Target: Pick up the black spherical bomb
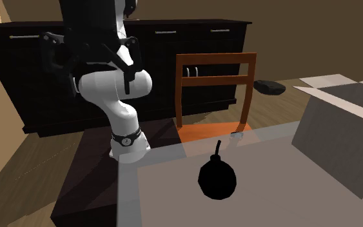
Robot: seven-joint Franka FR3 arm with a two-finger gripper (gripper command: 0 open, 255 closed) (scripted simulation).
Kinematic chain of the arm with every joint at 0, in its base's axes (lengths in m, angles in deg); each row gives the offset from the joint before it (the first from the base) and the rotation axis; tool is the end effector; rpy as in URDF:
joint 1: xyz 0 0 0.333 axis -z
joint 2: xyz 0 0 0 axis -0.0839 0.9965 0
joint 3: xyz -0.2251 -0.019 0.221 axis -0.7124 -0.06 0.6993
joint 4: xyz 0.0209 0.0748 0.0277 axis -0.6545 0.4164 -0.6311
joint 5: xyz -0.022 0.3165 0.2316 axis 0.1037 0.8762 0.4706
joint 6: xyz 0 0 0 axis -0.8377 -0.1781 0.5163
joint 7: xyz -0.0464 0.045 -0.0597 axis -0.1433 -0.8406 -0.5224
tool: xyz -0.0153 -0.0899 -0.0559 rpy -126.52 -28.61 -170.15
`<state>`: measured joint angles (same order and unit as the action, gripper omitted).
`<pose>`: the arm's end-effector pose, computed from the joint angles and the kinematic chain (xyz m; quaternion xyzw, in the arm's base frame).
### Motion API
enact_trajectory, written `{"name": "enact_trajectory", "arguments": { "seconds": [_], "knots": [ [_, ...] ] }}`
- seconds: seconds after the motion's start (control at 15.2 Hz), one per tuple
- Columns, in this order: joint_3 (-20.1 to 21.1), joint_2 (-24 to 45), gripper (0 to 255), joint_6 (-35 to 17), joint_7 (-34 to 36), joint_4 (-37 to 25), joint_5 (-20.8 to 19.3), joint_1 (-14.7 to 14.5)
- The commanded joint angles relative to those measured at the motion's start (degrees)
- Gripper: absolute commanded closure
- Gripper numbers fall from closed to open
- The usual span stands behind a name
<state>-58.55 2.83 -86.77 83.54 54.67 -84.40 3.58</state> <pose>0.3188 0.0262 0.5964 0.9970 0.0623 0.0071 0.0458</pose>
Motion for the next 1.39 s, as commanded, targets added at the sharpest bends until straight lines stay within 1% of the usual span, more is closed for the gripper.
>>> {"name": "enact_trajectory", "arguments": {
  "seconds": [0.0,0.4,0.73,1.06,1.32],
  "knots": [
    [0.0,0.0,0,0.0,0.0,0.0,0.0,0.0],
    [6.9,5.4,0,-5.0,6.8,0.7,3.1,-2.3],
    [12.7,11.7,0,-9.2,12.5,-0.4,4.6,-3.9],
    [18.4,19.5,0,-13.1,18.6,-3.2,4.7,-4.9],
    [22.7,26.6,0,-15.7,23.8,-6.5,3.3,-5.5]
  ]
}}
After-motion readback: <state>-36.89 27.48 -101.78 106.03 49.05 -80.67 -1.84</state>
